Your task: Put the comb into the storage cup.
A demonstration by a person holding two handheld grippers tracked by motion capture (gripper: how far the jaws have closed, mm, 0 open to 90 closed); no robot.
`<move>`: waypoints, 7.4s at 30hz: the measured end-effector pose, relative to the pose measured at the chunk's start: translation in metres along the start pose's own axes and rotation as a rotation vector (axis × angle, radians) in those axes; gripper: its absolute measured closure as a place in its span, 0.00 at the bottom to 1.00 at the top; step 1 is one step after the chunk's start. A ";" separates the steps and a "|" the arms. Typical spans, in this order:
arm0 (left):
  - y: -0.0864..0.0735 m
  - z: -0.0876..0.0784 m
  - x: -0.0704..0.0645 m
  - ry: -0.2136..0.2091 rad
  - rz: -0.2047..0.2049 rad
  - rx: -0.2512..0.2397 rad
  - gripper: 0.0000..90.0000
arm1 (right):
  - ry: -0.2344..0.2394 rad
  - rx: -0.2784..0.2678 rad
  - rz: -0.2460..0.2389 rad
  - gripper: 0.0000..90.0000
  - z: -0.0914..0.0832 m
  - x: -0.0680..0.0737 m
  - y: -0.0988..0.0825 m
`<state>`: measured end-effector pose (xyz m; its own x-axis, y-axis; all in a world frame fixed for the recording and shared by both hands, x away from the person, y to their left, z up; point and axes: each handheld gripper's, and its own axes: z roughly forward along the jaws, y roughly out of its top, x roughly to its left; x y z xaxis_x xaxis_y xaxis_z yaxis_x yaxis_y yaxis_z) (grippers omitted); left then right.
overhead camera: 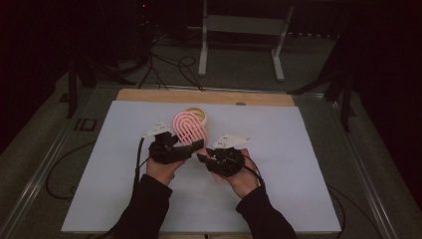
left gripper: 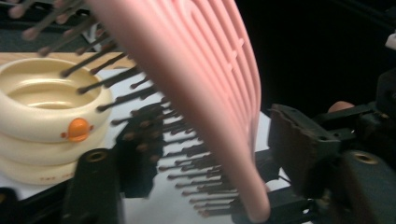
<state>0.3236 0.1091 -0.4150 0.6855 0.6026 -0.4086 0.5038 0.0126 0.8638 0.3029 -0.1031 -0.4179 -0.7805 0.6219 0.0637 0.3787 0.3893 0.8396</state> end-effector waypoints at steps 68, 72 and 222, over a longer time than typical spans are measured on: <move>0.058 -0.013 0.014 0.097 0.119 -0.122 0.72 | -0.203 -0.020 0.057 0.10 -0.042 -0.026 -0.075; 0.062 -0.014 0.015 0.110 0.129 -0.128 0.72 | -0.210 -0.028 0.074 0.10 -0.047 -0.029 -0.085; 0.036 0.093 0.081 0.468 0.068 -0.046 0.72 | -0.255 -0.079 0.172 0.11 -0.069 -0.044 -0.118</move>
<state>0.4462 0.0843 -0.4443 0.4006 0.8978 -0.1831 0.4350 -0.0105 0.9004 0.2581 -0.2236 -0.4825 -0.5546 0.8283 0.0799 0.4468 0.2155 0.8683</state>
